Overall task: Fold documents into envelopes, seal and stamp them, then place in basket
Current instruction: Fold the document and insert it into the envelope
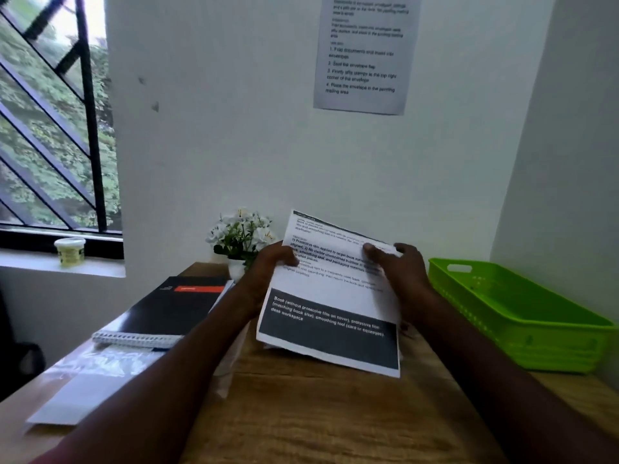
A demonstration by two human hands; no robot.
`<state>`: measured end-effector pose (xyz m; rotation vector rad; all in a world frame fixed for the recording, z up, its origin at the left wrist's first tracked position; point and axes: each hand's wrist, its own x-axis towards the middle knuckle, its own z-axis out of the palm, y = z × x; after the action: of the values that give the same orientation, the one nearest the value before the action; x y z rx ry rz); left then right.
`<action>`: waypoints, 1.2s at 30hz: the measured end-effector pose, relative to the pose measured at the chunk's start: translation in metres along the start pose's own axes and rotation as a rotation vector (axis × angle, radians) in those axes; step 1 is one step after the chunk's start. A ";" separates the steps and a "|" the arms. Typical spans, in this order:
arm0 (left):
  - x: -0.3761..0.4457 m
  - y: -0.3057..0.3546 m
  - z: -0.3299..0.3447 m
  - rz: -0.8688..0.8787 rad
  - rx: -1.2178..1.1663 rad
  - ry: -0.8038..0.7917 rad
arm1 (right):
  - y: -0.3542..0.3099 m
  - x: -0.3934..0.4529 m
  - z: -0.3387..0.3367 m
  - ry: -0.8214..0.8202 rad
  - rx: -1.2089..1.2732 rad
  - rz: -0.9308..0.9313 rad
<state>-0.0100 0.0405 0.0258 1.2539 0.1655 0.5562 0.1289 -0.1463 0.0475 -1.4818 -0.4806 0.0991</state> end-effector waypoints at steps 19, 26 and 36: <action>0.008 -0.014 -0.008 0.180 0.163 0.156 | 0.021 0.021 -0.017 -0.198 0.170 -0.073; 0.003 -0.013 -0.006 0.217 0.138 0.236 | 0.026 0.020 -0.014 -0.196 0.096 -0.082; 0.005 -0.008 -0.006 0.275 0.138 0.310 | 0.017 0.020 -0.021 -0.169 0.153 -0.002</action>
<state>-0.0055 0.0468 0.0178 1.3280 0.2973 0.9909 0.1581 -0.1570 0.0352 -1.3288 -0.5978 0.2553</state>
